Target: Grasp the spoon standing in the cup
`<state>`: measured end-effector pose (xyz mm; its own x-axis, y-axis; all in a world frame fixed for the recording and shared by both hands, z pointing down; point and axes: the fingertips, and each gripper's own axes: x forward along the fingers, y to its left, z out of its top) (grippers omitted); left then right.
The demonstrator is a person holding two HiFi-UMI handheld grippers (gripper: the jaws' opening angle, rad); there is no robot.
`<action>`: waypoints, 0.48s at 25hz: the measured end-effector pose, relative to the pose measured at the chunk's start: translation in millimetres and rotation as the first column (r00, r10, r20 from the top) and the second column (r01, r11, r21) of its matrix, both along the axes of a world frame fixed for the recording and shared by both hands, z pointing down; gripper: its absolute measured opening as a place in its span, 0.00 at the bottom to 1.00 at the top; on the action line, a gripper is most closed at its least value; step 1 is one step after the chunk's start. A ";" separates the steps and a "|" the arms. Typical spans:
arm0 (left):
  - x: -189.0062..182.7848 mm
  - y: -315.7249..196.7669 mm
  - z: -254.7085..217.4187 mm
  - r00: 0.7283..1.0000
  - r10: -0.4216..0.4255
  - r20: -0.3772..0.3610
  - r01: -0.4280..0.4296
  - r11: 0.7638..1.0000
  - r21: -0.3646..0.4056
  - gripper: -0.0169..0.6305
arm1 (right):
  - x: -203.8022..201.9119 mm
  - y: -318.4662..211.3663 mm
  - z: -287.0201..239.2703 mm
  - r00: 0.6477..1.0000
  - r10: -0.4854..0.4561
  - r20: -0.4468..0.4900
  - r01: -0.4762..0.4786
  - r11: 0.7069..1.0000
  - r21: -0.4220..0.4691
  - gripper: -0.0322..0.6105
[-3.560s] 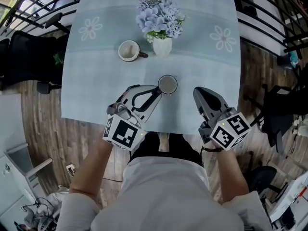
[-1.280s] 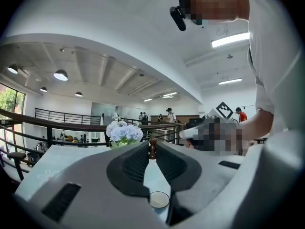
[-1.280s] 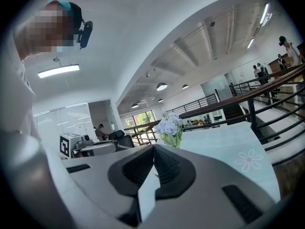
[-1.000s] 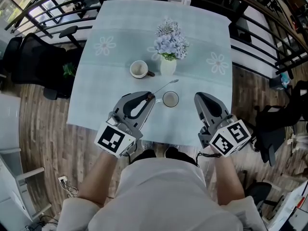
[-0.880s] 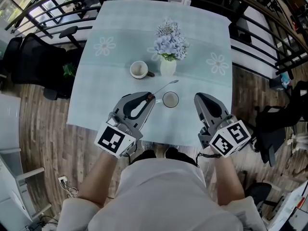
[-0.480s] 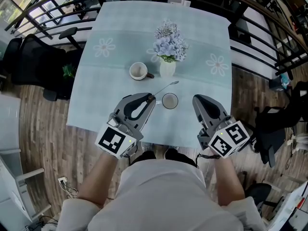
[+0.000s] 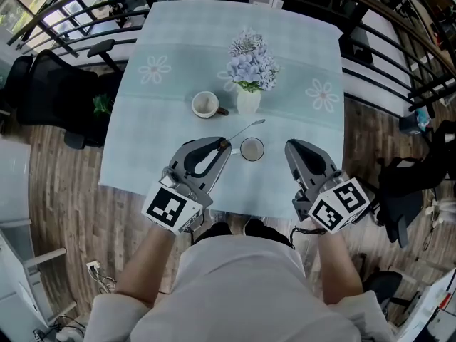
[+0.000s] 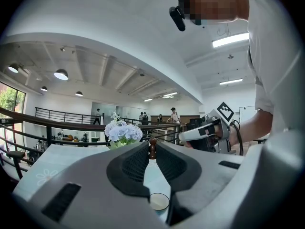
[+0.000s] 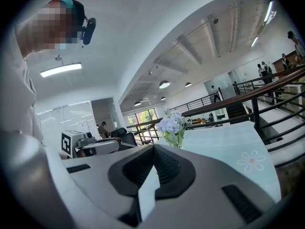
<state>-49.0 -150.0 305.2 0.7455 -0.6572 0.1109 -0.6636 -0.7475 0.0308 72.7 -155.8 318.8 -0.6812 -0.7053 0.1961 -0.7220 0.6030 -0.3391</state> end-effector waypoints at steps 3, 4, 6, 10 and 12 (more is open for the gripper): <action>0.3 -1.1 2.1 1.000 -0.002 0.001 0.002 1.000 -0.003 0.12 | 0.7 -0.7 2.8 1.000 0.000 -0.001 0.000 1.000 -0.005 0.08; 0.4 -1.3 3.0 1.000 -0.003 0.001 0.003 1.000 -0.005 0.12 | 1.2 -0.9 3.8 1.000 0.001 -0.001 -0.001 1.000 -0.007 0.08; 0.4 -0.9 4.8 1.000 -0.005 0.002 0.005 1.000 -0.009 0.12 | 2.2 -0.7 5.6 1.000 0.004 0.000 -0.004 1.000 -0.010 0.08; 0.5 0.0 7.7 1.000 -0.005 0.000 0.005 1.000 -0.015 0.12 | 2.4 -0.6 7.0 1.000 0.006 0.002 -0.006 1.000 -0.010 0.08; 0.7 -0.4 8.3 1.000 -0.004 -0.002 0.004 1.000 -0.017 0.12 | 1.5 -1.5 6.9 1.000 0.006 0.001 -0.006 1.000 -0.009 0.08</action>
